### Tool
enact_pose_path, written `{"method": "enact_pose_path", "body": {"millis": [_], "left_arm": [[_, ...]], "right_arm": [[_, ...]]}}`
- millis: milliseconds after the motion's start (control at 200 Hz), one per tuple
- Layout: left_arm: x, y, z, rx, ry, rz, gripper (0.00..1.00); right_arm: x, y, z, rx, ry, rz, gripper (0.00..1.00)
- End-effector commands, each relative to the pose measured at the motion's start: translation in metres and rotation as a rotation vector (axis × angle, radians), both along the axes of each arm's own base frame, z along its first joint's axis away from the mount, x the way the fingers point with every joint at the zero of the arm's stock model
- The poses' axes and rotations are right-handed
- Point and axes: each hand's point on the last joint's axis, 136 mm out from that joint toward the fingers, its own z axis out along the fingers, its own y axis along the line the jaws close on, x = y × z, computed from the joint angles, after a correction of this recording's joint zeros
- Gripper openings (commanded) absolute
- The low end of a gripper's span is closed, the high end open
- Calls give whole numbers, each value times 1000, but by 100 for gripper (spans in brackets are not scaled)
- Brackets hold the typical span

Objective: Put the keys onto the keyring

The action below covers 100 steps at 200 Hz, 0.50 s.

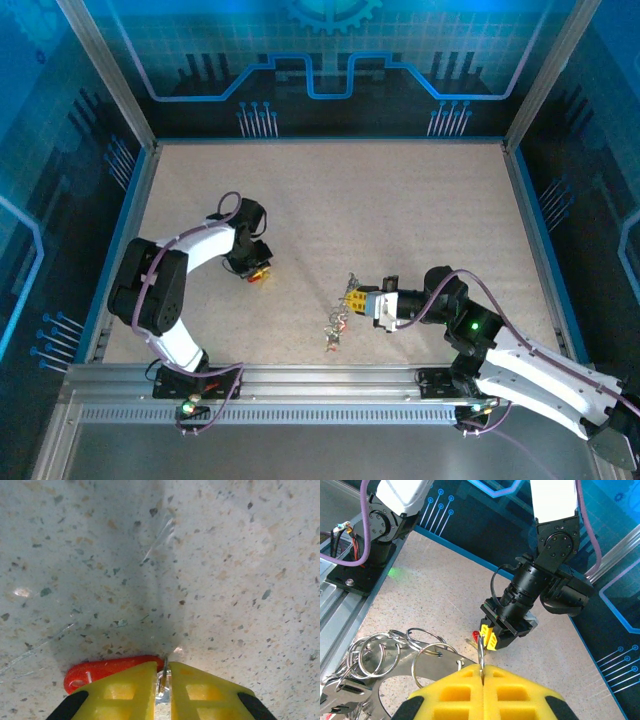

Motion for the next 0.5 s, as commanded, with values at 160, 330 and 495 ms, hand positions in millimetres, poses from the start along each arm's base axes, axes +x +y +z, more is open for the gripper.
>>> {"method": "enact_pose_path", "body": {"millis": [160, 330, 495], "left_arm": [[1, -4, -3, 21, 12, -64, 10], [1, -3, 1, 38, 0, -113, 1], [4, -25, 28, -82, -141, -274, 0]], "right_arm": [[2, 0, 28, 64, -49, 0, 0], [2, 0, 27, 62, -47, -2, 0], [2, -1, 28, 59, -40, -4, 0]]}}
